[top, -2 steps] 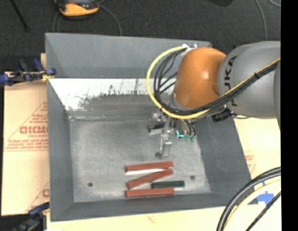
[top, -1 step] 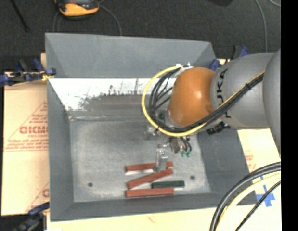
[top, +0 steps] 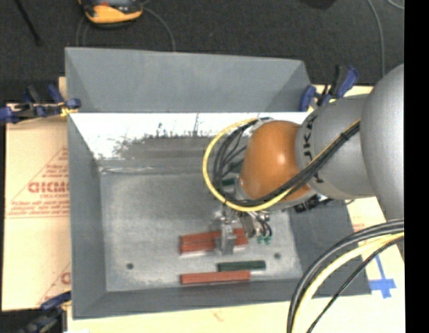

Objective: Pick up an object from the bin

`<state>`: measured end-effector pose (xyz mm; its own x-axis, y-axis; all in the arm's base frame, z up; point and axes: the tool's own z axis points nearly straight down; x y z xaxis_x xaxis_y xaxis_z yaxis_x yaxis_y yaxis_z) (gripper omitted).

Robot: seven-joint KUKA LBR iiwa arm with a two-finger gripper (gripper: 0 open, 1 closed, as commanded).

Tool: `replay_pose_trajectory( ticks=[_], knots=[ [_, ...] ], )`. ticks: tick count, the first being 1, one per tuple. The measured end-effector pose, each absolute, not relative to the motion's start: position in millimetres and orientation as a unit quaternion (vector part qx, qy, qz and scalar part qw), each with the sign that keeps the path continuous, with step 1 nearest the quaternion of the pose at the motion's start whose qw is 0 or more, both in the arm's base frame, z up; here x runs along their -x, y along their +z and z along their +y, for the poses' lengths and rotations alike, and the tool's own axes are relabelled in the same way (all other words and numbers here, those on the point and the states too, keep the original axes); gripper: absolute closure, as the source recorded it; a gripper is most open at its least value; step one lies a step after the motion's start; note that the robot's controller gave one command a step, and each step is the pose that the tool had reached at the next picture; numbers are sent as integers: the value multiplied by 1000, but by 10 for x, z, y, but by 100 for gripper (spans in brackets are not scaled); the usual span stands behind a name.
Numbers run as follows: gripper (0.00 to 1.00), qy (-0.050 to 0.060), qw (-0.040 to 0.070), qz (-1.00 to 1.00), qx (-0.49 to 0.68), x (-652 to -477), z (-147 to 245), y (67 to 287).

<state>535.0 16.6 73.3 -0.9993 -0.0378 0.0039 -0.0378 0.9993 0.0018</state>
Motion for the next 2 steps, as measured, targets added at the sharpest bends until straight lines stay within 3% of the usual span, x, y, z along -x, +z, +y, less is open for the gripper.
replay_pose_trajectory(
  ticks=[1,2],
  knots=[
    [100,-1,2,-1000,-19,-5350,166,733],
    [100,0,-2,-998,-69,-5467,164,2012]
  ],
)
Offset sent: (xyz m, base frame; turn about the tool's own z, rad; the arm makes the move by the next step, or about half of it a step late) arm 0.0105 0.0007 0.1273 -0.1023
